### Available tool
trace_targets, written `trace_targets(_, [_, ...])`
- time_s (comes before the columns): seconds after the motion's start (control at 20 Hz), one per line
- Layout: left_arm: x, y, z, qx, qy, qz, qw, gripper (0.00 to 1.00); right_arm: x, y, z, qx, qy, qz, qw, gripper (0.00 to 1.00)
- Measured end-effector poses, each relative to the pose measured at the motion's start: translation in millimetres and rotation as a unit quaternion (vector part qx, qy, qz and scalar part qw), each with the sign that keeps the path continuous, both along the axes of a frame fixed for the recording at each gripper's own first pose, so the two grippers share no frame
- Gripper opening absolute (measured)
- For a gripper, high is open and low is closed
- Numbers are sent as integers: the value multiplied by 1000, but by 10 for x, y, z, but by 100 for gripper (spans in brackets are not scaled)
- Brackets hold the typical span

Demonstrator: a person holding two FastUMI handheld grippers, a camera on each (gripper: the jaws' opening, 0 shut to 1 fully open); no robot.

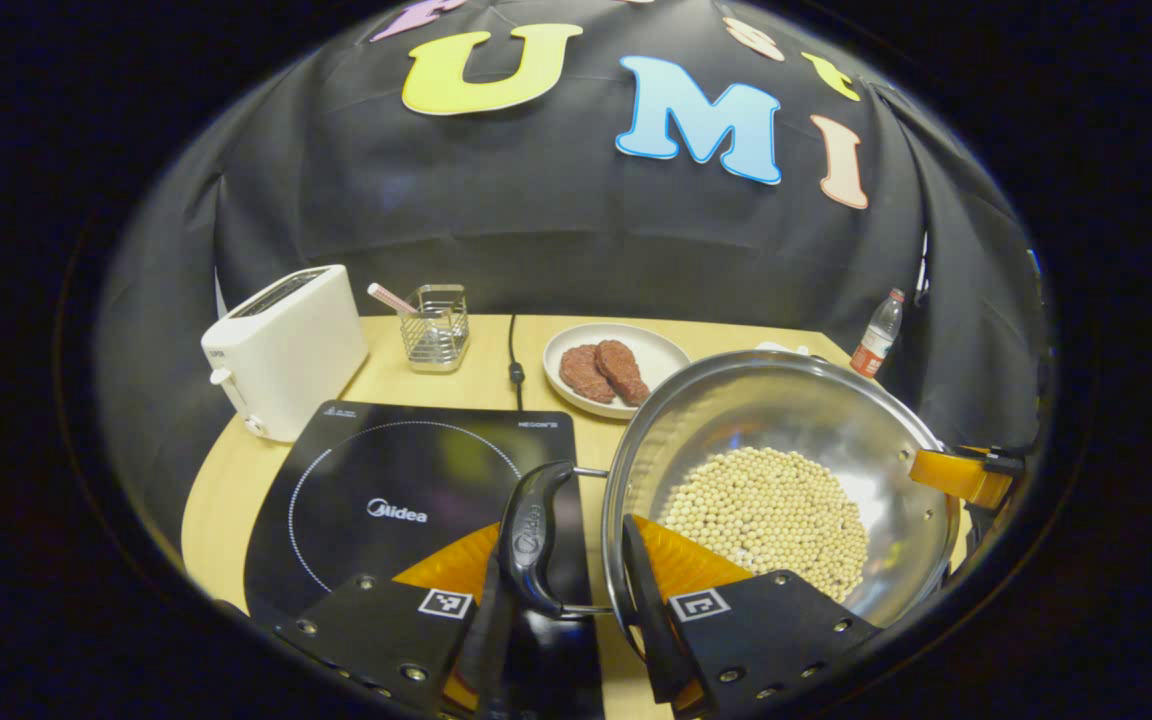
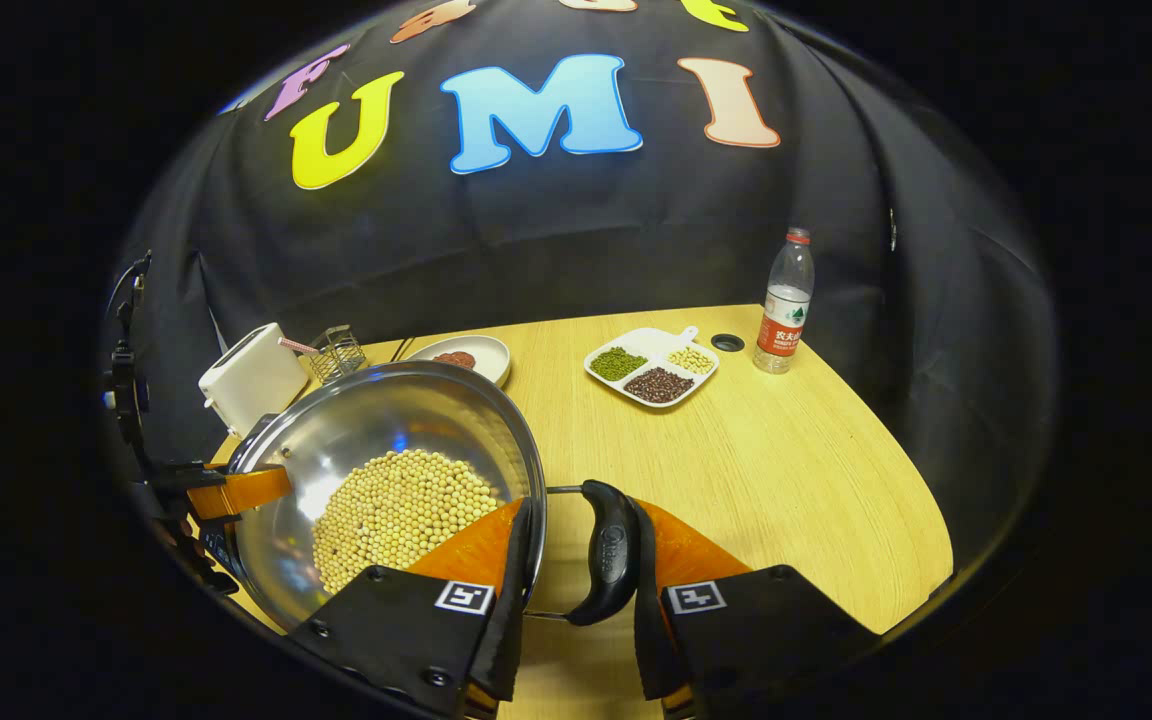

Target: First push the handle of the pot to place it horizontally, then grasp the pot with both hands and set it on the induction cooktop.

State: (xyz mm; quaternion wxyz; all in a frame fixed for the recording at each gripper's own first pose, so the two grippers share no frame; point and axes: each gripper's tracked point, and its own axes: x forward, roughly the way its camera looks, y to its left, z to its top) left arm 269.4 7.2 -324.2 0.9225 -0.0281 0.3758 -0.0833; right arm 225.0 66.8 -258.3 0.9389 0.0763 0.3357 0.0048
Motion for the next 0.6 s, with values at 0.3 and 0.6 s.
trace_targets(0.3, [57, 379, 26, -1, -1, 4, 1000, 57, 24, 372, 39, 7, -3, -1, 1000, 45])
trace_targets(0.6, [124, 745, 1, 0, -4, 4, 1000, 57, 83, 709, 39, 17, -1, -3, 1000, 46])
